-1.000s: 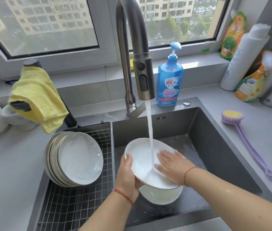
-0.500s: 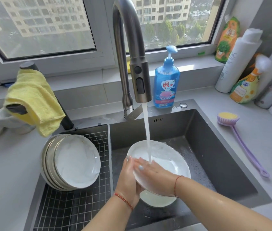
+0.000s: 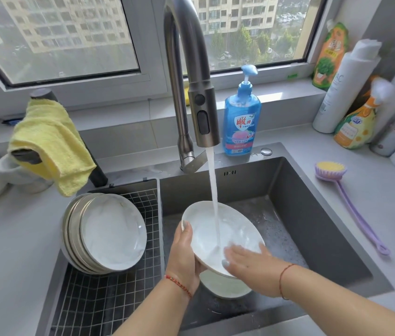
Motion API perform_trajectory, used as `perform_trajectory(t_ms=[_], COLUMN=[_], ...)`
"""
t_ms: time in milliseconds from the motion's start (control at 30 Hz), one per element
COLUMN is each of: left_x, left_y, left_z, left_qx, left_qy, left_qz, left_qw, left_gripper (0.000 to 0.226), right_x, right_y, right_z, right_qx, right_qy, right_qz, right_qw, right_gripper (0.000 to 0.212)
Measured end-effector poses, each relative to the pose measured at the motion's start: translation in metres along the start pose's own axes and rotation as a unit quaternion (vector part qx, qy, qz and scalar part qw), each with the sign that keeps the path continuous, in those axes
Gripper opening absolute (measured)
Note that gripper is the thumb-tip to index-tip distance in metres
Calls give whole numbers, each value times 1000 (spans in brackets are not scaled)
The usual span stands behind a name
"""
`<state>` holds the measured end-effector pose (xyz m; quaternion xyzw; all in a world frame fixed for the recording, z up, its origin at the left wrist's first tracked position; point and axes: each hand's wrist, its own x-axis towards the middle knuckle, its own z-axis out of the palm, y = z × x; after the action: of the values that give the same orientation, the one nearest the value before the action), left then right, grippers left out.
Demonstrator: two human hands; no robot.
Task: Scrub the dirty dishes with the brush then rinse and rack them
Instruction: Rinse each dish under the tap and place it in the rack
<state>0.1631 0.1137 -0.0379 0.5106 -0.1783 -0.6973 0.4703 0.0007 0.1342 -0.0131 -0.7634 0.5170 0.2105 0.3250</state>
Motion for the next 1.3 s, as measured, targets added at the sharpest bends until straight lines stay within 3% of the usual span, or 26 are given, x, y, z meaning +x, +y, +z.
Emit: perform_trajectory(t_ms=[167, 300, 367, 467, 567, 667, 800, 900, 967, 1033, 1133, 1233, 1300], left_x=[-8, -14, -15, -11, -5, 2, 6, 7, 8, 10, 18, 27, 35], left_y=[-5, -6, -5, -6, -7, -6, -3, -1, 3, 4, 2, 6, 8], left_z=[3, 5, 6, 1, -4, -5, 2, 15, 23, 31, 43, 54, 53], left_qx=[3, 11, 12, -5, -7, 7, 18, 41, 53, 67, 135, 170, 135], left_qy=[-18, -53, -58, -26, 19, 61, 61, 50, 34, 17, 22, 51, 62], left_qz=[-25, -21, -16, -23, -38, -55, -93, -127, -151, -155, -131, -117, -128], left_qw=[1000, 998, 998, 999, 999, 997, 994, 990, 987, 985, 982, 977, 981], left_gripper=[48, 51, 48, 42, 39, 36, 44, 49, 52, 55, 46, 28, 33], right_x=[23, 51, 53, 56, 34, 7, -6, -10, -16, -24, -26, -22, -17], right_y=[-28, -23, -9, 20, 24, 33, 43, 51, 46, 48, 50, 47, 41], right_z=[-1, -9, -17, -14, -9, 6, 39, 52, 41, 30, 16, 0, -12], right_qx=[186, 165, 192, 74, 104, 230, 125, 153, 182, 207, 258, 288, 322], right_qy=[51, 161, 166, 161, 120, 140, 234, 306, 319, 316, 293, 258, 248], right_qz=[-118, -96, -57, -11, 10, -37, -112, -111, -95, -89, -88, -79, -67], right_qw=[974, 968, 965, 984, 987, 962, 958, 933, 925, 922, 916, 919, 911], right_gripper=[49, 55, 50, 55, 49, 41, 41, 42, 39, 23, 9, 17, 15])
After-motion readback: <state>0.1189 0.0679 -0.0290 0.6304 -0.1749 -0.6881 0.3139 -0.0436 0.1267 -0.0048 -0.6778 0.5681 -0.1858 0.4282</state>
